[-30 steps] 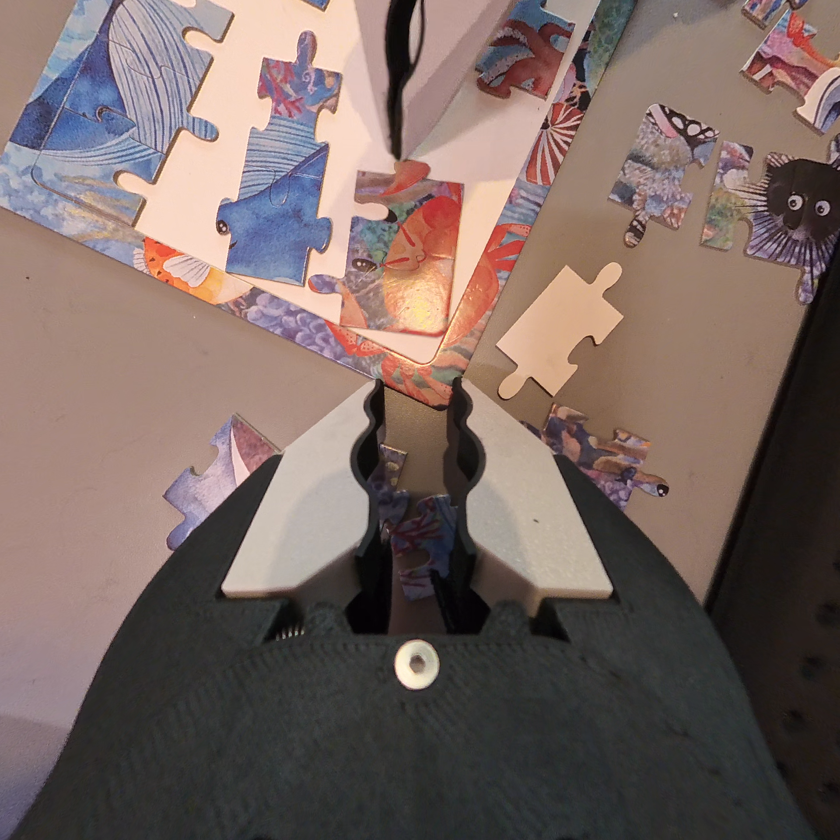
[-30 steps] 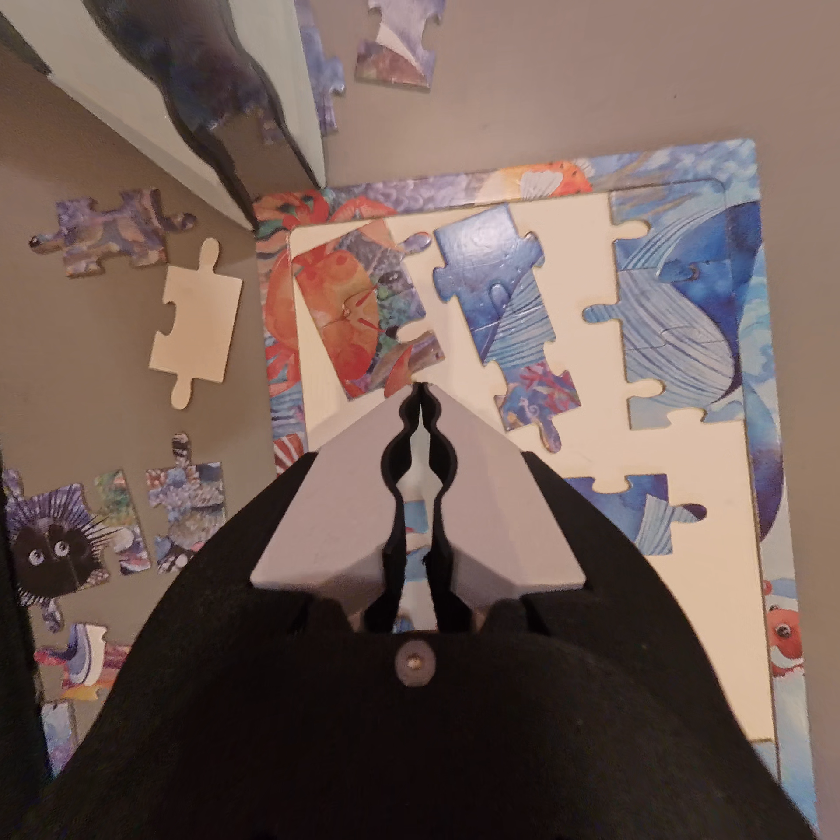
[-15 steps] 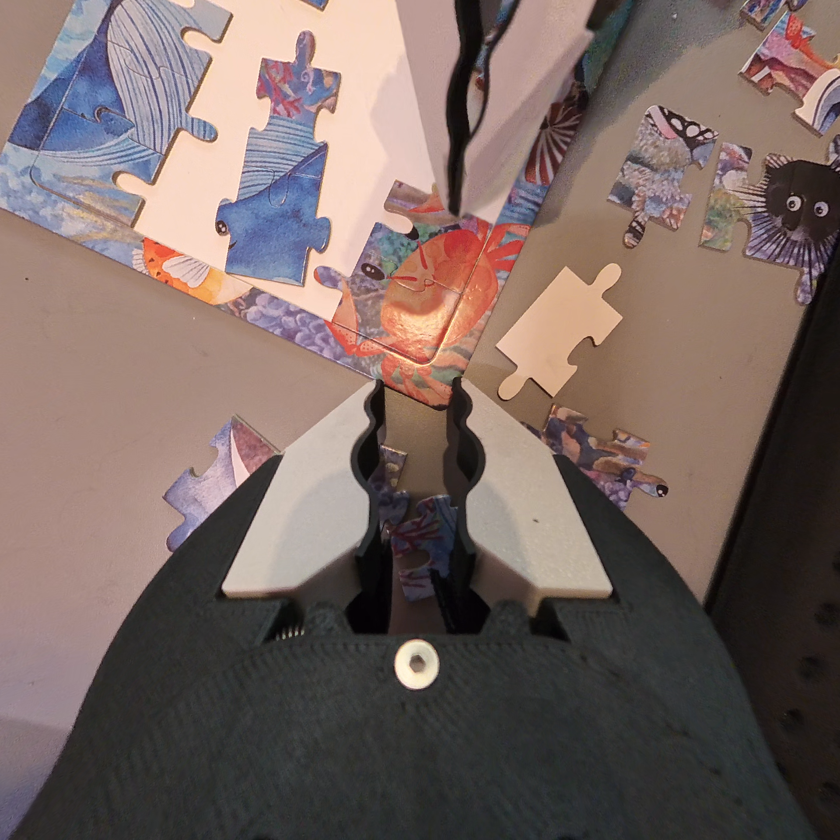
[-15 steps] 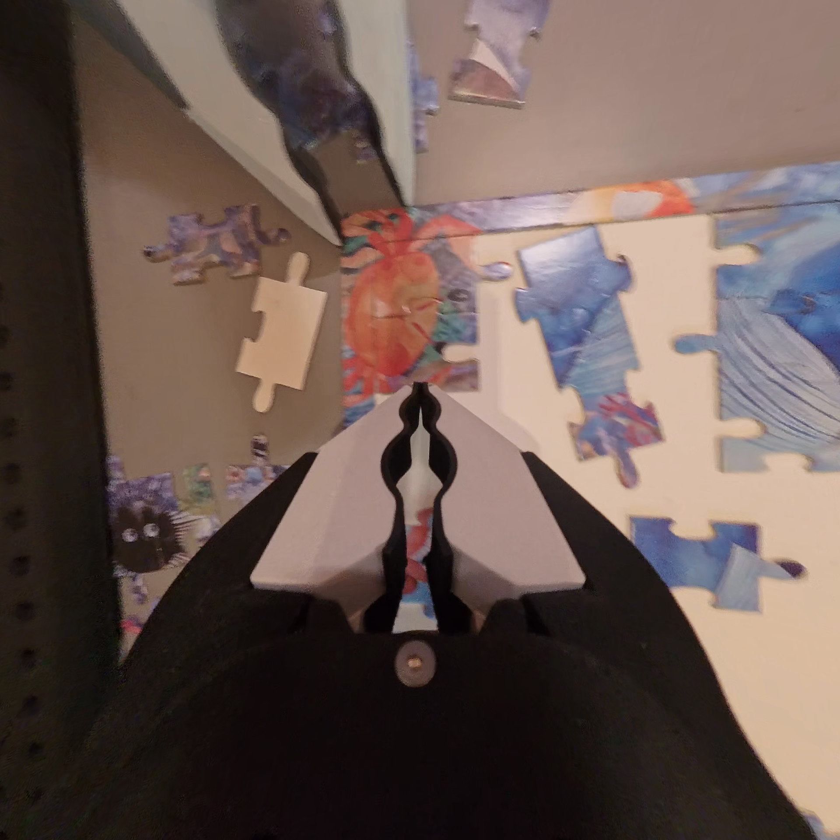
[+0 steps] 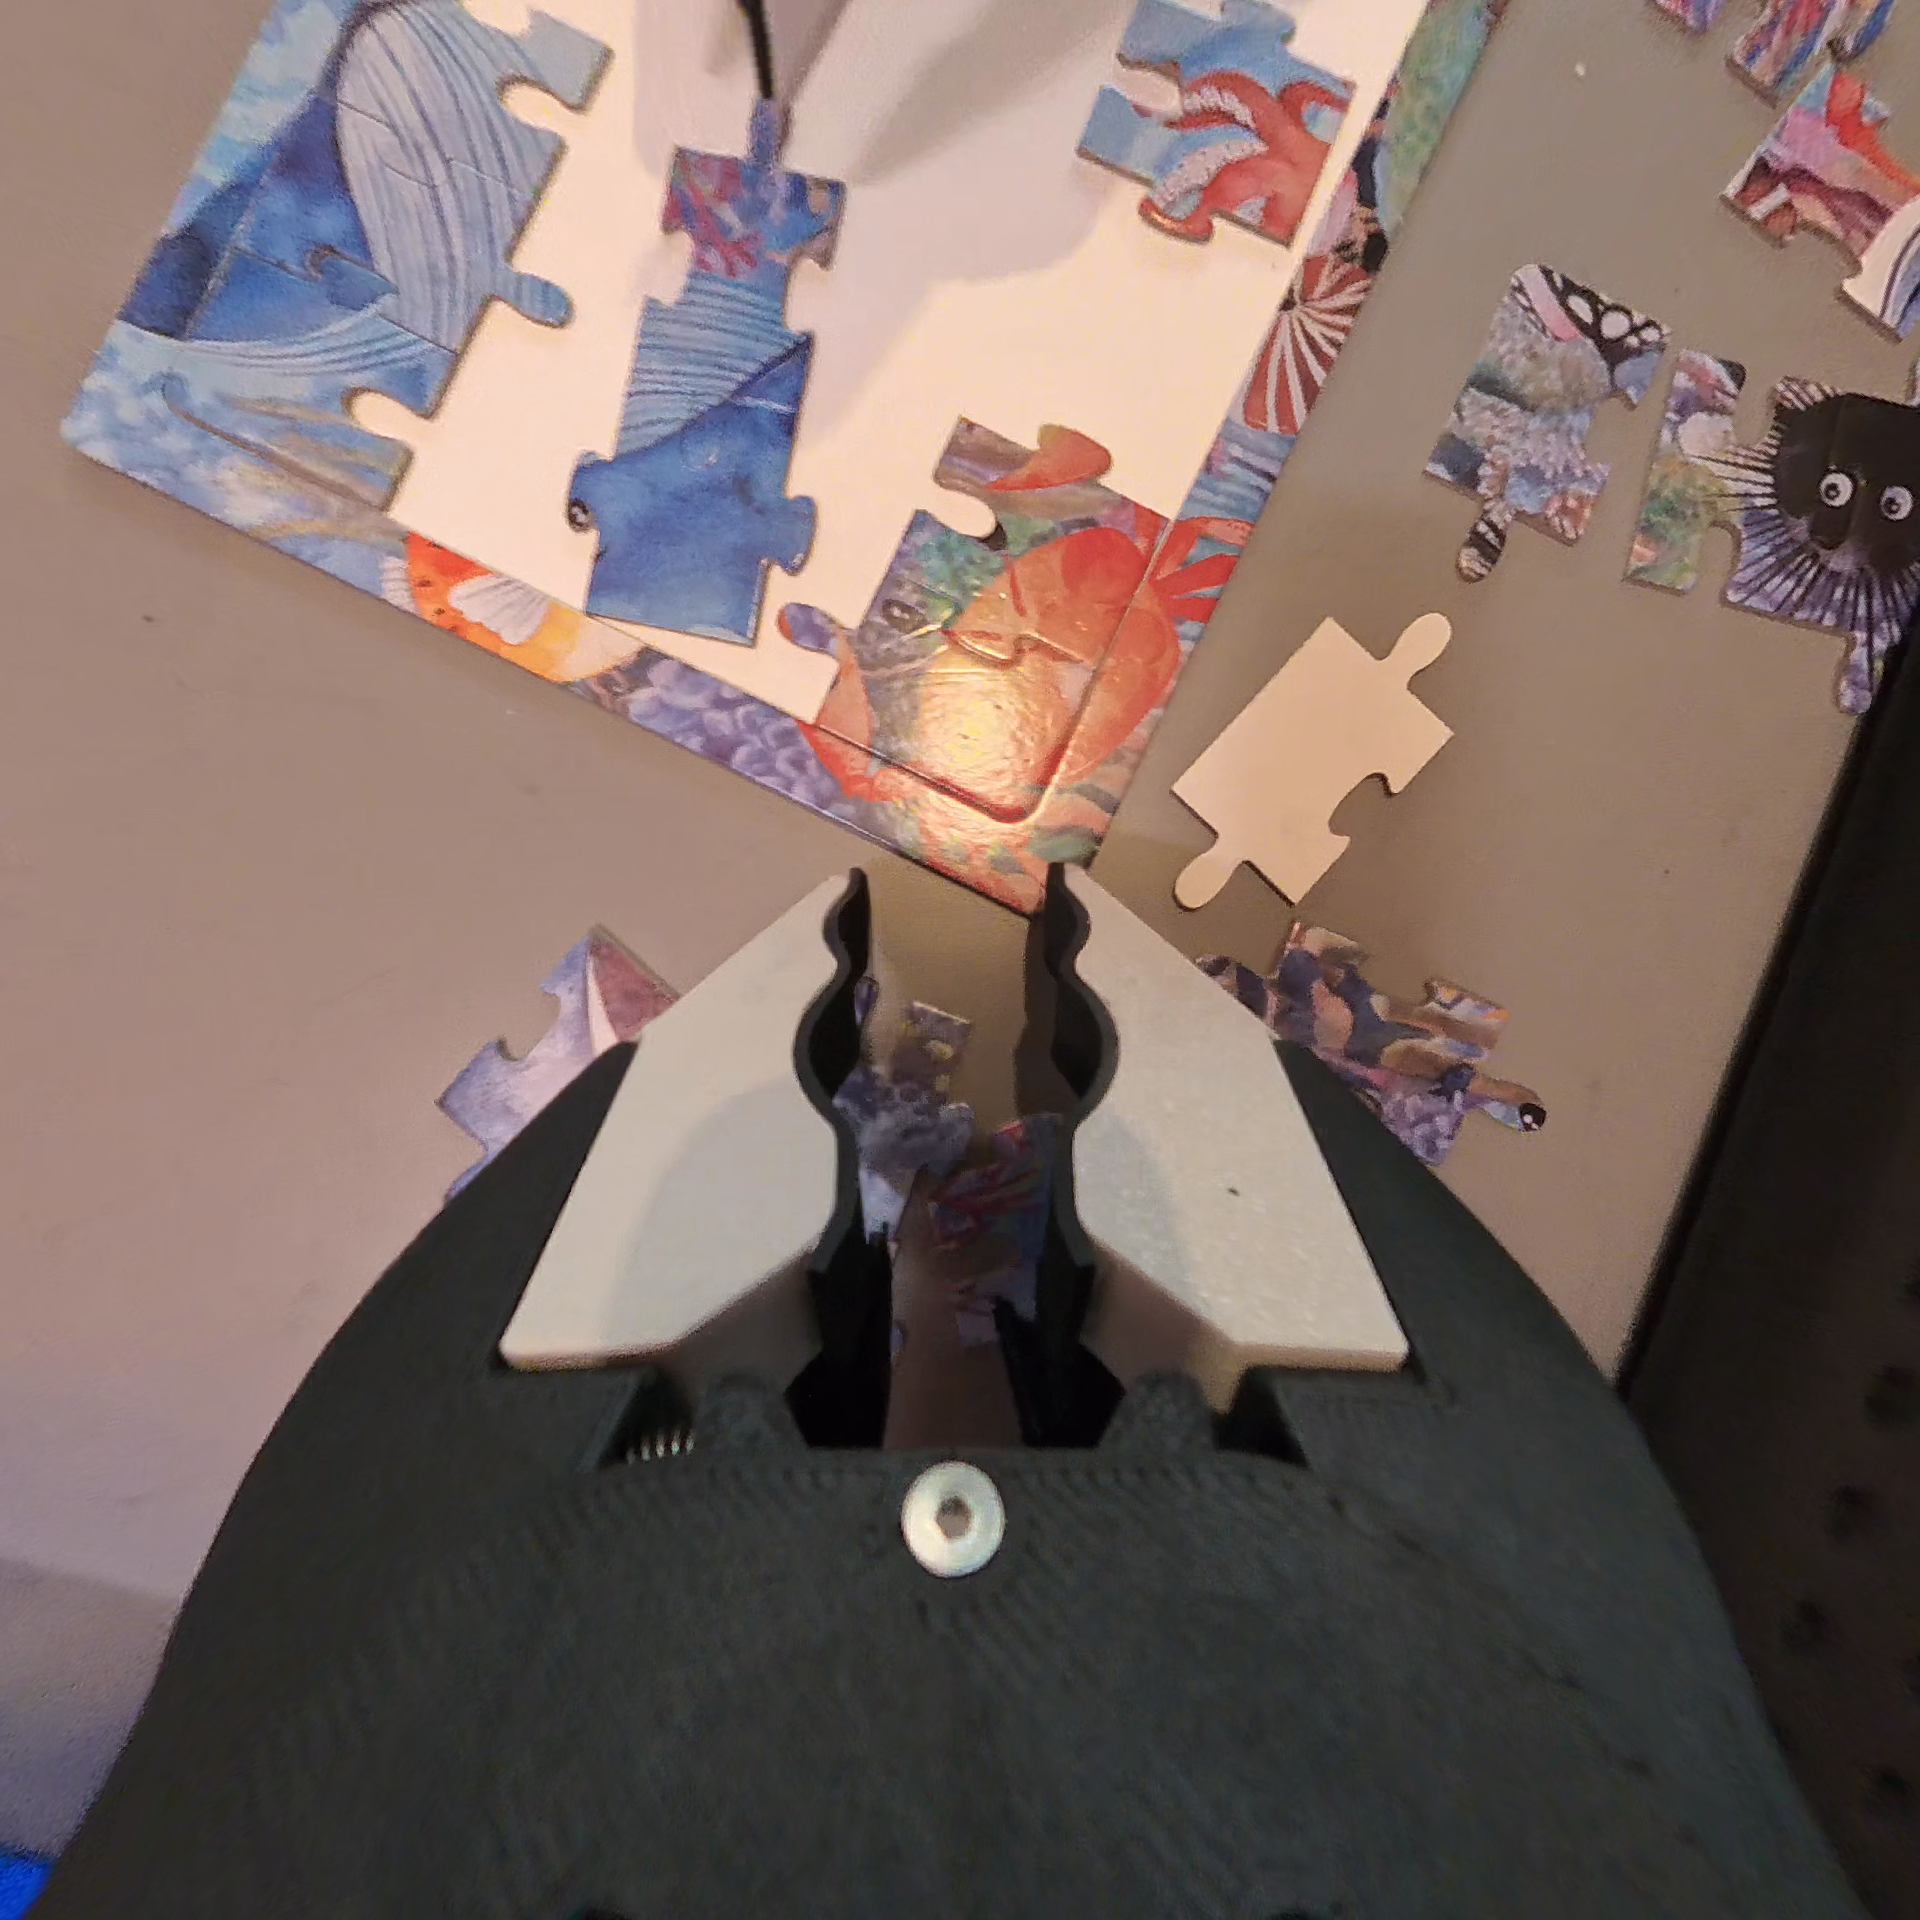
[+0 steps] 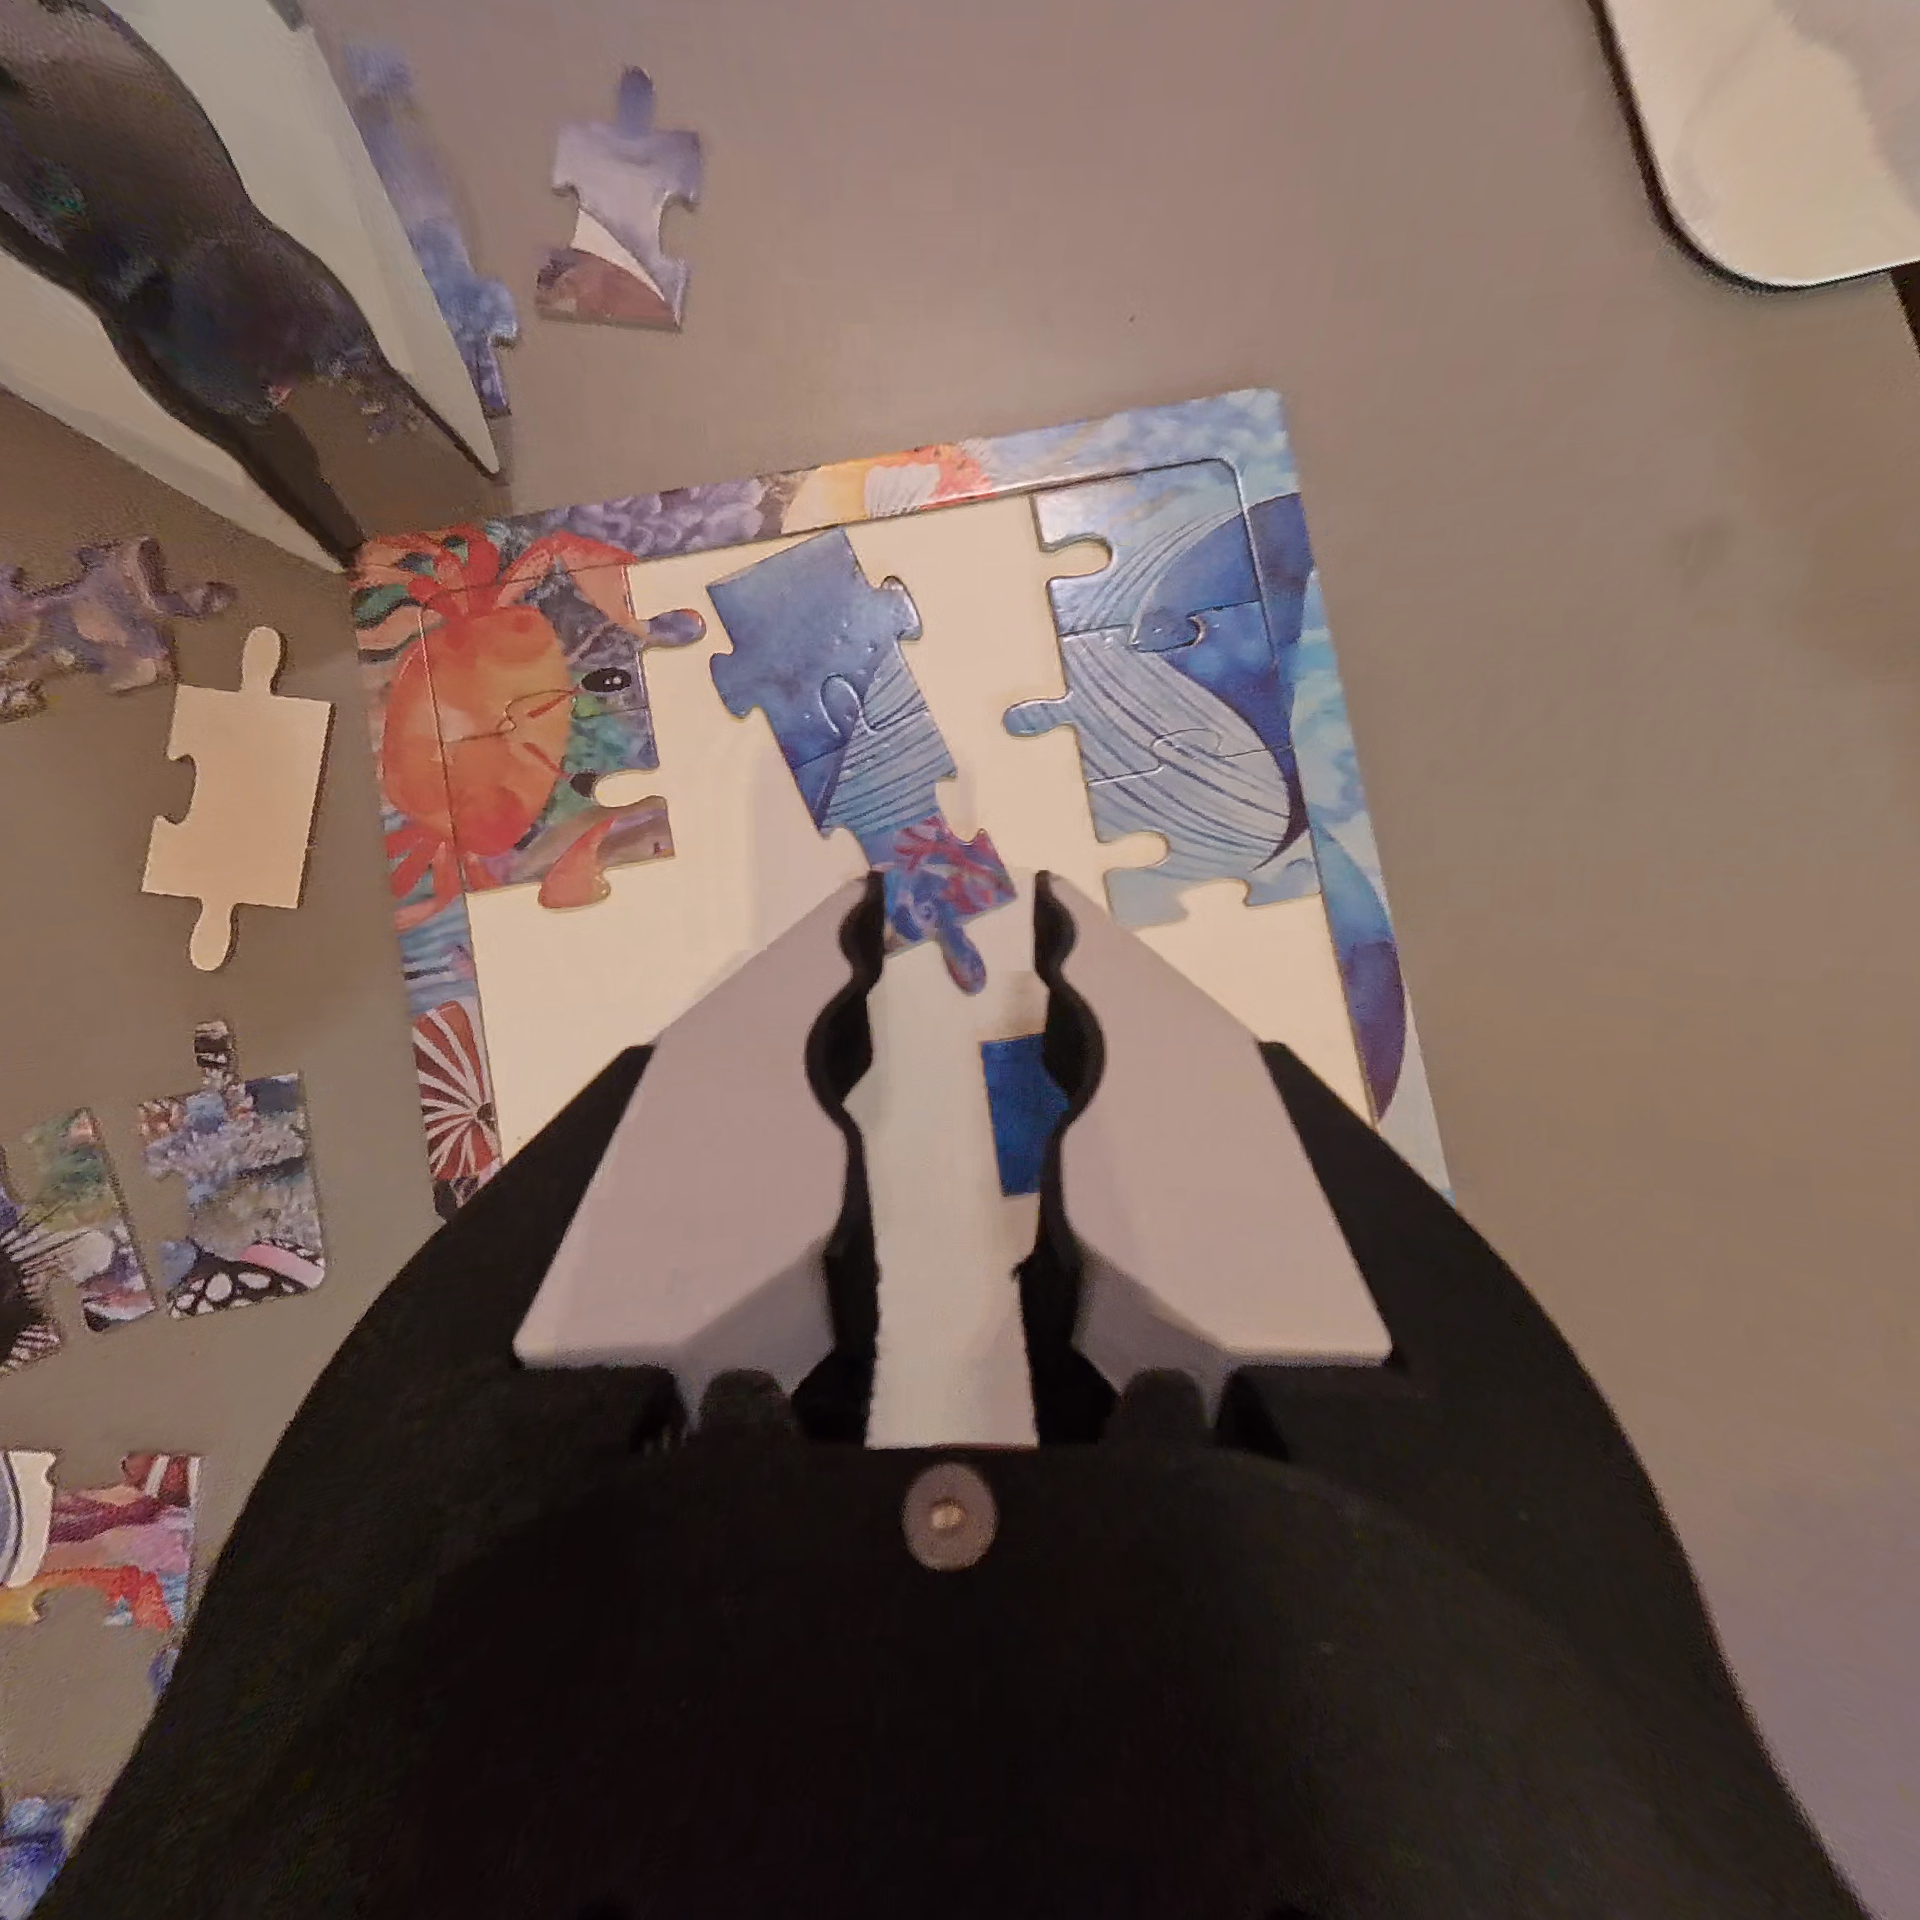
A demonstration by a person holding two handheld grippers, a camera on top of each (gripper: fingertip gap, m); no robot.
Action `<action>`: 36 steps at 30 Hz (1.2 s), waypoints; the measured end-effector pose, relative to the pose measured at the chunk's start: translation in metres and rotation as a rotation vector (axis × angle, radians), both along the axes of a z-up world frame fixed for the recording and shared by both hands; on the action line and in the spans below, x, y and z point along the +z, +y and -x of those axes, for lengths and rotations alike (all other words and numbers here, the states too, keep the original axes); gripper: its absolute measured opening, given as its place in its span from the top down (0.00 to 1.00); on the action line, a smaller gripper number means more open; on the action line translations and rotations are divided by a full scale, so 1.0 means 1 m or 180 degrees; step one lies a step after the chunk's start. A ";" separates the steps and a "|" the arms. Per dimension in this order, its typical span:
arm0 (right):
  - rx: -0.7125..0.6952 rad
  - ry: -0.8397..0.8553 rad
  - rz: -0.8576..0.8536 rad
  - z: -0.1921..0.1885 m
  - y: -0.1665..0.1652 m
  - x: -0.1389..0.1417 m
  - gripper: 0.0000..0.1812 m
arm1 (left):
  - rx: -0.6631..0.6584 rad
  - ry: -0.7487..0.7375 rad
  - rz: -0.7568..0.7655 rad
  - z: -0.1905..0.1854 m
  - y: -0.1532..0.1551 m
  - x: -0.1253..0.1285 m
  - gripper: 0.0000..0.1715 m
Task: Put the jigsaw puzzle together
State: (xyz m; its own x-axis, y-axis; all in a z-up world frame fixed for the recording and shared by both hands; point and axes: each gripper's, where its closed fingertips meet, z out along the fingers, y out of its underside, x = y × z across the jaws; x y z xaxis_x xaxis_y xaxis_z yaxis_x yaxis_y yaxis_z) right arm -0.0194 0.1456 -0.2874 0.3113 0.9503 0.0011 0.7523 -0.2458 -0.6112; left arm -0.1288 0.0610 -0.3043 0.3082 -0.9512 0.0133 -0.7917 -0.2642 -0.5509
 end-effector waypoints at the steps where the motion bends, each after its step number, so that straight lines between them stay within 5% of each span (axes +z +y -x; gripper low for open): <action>1: 0.0063 0.0017 -0.0006 0.000 0.001 -0.001 0.83 | 0.0019 -0.0031 -0.0012 0.000 0.002 0.002 0.80; 8: 0.0631 -0.0190 -0.0116 0.015 -0.007 -0.023 0.73 | 0.0053 -0.0058 -0.0026 -0.004 0.009 0.004 0.79; 13: 0.0739 -0.0095 0.0061 0.021 -0.009 -0.024 0.87 | 0.0102 -0.0126 -0.0040 -0.002 0.012 0.008 0.80; 21: 0.0705 -0.0175 0.0073 0.014 -0.013 -0.022 0.91 | 0.0078 -0.0075 -0.0041 -0.003 0.012 0.003 0.80; 36: 0.0569 -0.0164 -0.0477 -0.040 -0.054 0.033 0.91 | 0.0206 -0.0148 -0.0229 0.006 0.021 0.025 0.79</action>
State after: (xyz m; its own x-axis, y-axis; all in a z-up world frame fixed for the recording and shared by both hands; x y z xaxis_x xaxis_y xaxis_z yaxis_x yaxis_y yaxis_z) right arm 0.0202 0.0913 -0.2539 0.1339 0.9784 0.1577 0.8069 -0.0153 -0.5905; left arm -0.1352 0.0818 -0.2788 0.3697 -0.9283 -0.0387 -0.7474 -0.2724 -0.6060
